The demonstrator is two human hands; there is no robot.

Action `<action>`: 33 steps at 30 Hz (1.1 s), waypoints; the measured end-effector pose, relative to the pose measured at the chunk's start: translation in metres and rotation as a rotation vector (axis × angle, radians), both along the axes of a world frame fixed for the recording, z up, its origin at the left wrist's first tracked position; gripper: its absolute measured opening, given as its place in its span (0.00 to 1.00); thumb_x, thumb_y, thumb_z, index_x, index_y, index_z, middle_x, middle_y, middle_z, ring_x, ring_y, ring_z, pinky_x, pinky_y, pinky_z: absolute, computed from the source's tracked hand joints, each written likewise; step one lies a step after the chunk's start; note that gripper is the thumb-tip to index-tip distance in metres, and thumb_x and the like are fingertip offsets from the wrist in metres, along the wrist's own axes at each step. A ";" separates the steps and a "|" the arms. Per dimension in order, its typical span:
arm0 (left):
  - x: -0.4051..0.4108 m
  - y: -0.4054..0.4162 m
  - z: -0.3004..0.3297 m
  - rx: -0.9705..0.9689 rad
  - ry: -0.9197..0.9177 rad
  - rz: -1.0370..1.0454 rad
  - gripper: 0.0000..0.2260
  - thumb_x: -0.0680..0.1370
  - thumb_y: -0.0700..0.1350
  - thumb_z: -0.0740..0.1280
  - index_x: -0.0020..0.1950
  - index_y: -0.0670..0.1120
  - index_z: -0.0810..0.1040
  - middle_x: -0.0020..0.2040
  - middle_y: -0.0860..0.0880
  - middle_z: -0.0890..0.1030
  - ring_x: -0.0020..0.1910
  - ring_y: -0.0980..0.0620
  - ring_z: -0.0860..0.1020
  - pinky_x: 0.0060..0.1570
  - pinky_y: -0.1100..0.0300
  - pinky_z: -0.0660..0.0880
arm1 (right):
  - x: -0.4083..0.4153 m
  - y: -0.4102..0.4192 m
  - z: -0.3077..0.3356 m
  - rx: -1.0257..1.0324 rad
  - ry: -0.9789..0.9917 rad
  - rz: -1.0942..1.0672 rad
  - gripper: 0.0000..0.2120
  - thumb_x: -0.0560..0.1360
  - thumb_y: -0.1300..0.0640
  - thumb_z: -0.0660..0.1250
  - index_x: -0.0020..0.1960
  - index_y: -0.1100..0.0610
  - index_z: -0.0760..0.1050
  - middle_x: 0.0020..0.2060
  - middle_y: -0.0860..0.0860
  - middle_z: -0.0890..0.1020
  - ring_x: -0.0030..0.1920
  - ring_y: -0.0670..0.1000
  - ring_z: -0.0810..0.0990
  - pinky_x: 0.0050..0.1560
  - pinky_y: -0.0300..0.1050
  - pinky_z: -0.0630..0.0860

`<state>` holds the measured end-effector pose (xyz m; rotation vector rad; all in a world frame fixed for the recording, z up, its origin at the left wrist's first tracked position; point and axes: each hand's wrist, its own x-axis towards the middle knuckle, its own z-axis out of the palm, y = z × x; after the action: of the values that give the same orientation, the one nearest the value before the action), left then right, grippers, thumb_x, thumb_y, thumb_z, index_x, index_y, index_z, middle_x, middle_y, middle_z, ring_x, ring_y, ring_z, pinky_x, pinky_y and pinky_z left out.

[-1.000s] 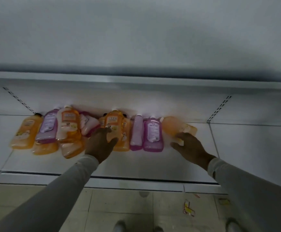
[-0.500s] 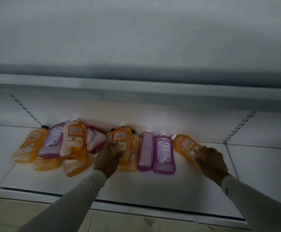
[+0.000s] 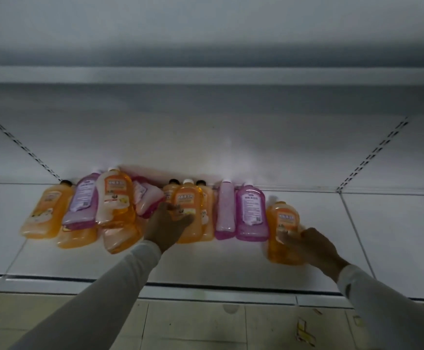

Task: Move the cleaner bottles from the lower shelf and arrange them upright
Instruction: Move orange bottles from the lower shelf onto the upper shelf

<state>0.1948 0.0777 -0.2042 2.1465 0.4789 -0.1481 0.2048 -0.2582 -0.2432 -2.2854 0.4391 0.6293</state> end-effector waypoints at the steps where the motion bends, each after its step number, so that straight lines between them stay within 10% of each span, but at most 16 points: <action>1: 0.007 0.003 -0.002 -0.005 -0.010 0.003 0.27 0.72 0.50 0.74 0.66 0.48 0.67 0.57 0.49 0.74 0.56 0.48 0.73 0.61 0.47 0.72 | 0.006 -0.001 -0.003 0.061 -0.027 -0.070 0.30 0.67 0.35 0.71 0.57 0.56 0.75 0.47 0.51 0.83 0.44 0.52 0.83 0.46 0.48 0.80; 10: 0.034 0.012 -0.006 -0.072 0.113 0.005 0.40 0.64 0.61 0.75 0.70 0.45 0.66 0.63 0.44 0.75 0.61 0.41 0.74 0.62 0.42 0.73 | 0.016 0.003 -0.005 0.380 0.064 -0.290 0.14 0.72 0.54 0.74 0.52 0.61 0.78 0.44 0.56 0.84 0.43 0.54 0.82 0.37 0.45 0.77; 15: 0.036 0.001 -0.007 -0.215 0.155 -0.049 0.25 0.71 0.48 0.74 0.66 0.48 0.72 0.57 0.47 0.78 0.56 0.44 0.76 0.55 0.49 0.73 | 0.008 0.004 -0.010 0.428 0.106 -0.340 0.17 0.69 0.52 0.76 0.54 0.61 0.80 0.48 0.58 0.85 0.49 0.59 0.84 0.51 0.54 0.80; 24: 0.014 -0.003 -0.010 -0.440 0.210 -0.056 0.21 0.66 0.47 0.79 0.55 0.53 0.77 0.53 0.48 0.82 0.53 0.46 0.80 0.58 0.43 0.75 | -0.020 0.012 0.008 0.362 -0.061 -0.313 0.17 0.65 0.53 0.80 0.51 0.56 0.81 0.44 0.53 0.86 0.45 0.52 0.84 0.44 0.46 0.81; 33: -0.056 -0.027 0.043 -0.327 -0.032 -0.227 0.23 0.68 0.44 0.78 0.58 0.52 0.72 0.48 0.59 0.79 0.47 0.63 0.77 0.42 0.70 0.70 | -0.053 0.033 0.097 0.407 -0.285 -0.155 0.29 0.61 0.59 0.82 0.58 0.55 0.74 0.49 0.50 0.82 0.50 0.50 0.82 0.50 0.47 0.80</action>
<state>0.1383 0.0505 -0.1608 1.8724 0.1754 -0.2982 0.1521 -0.2249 -0.1457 -1.8925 0.3130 0.2769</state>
